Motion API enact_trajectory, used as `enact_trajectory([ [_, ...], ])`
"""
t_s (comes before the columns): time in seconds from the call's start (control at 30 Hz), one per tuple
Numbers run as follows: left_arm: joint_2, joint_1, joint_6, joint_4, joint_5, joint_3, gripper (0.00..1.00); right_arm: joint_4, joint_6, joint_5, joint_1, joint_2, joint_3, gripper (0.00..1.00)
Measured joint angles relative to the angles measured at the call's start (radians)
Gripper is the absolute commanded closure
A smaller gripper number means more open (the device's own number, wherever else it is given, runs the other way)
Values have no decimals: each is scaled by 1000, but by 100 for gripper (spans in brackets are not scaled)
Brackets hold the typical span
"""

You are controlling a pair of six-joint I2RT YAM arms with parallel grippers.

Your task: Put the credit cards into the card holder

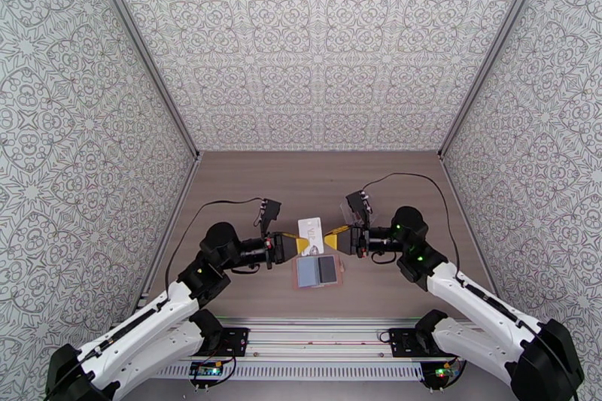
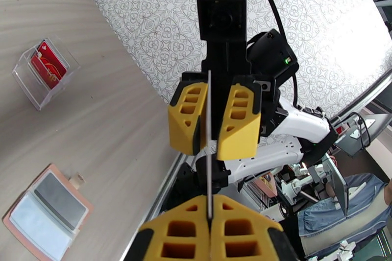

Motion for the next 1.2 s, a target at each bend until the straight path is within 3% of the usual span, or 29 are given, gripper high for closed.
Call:
enact_trajectory([
  [0.43, 28, -19, 0, -4, 18, 0, 100, 8, -1, -6, 33, 14, 7, 77],
  [1.0, 29, -20, 0, -4, 37, 0, 100, -85, -60, -7, 40, 14, 37, 97],
  [1.03, 29, -20, 0, -4, 37, 0, 86, -92, -64, -7, 40, 14, 39, 99],
  [1.07, 28, -20, 0, -6, 37, 0, 63, -99, -69, -7, 40, 14, 41, 100],
  [1.1, 27, -19, 0, -7, 36, 0, 50, -105, -71, -7, 40, 14, 43, 100],
  [1.17, 24, -12, 0, -17, 35, -3, 34, -129, -87, -7, 44, 14, 54, 100],
  [1.2, 19, -2, 0, -21, 33, -9, 32, -144, -97, -6, 45, 14, 60, 100],
])
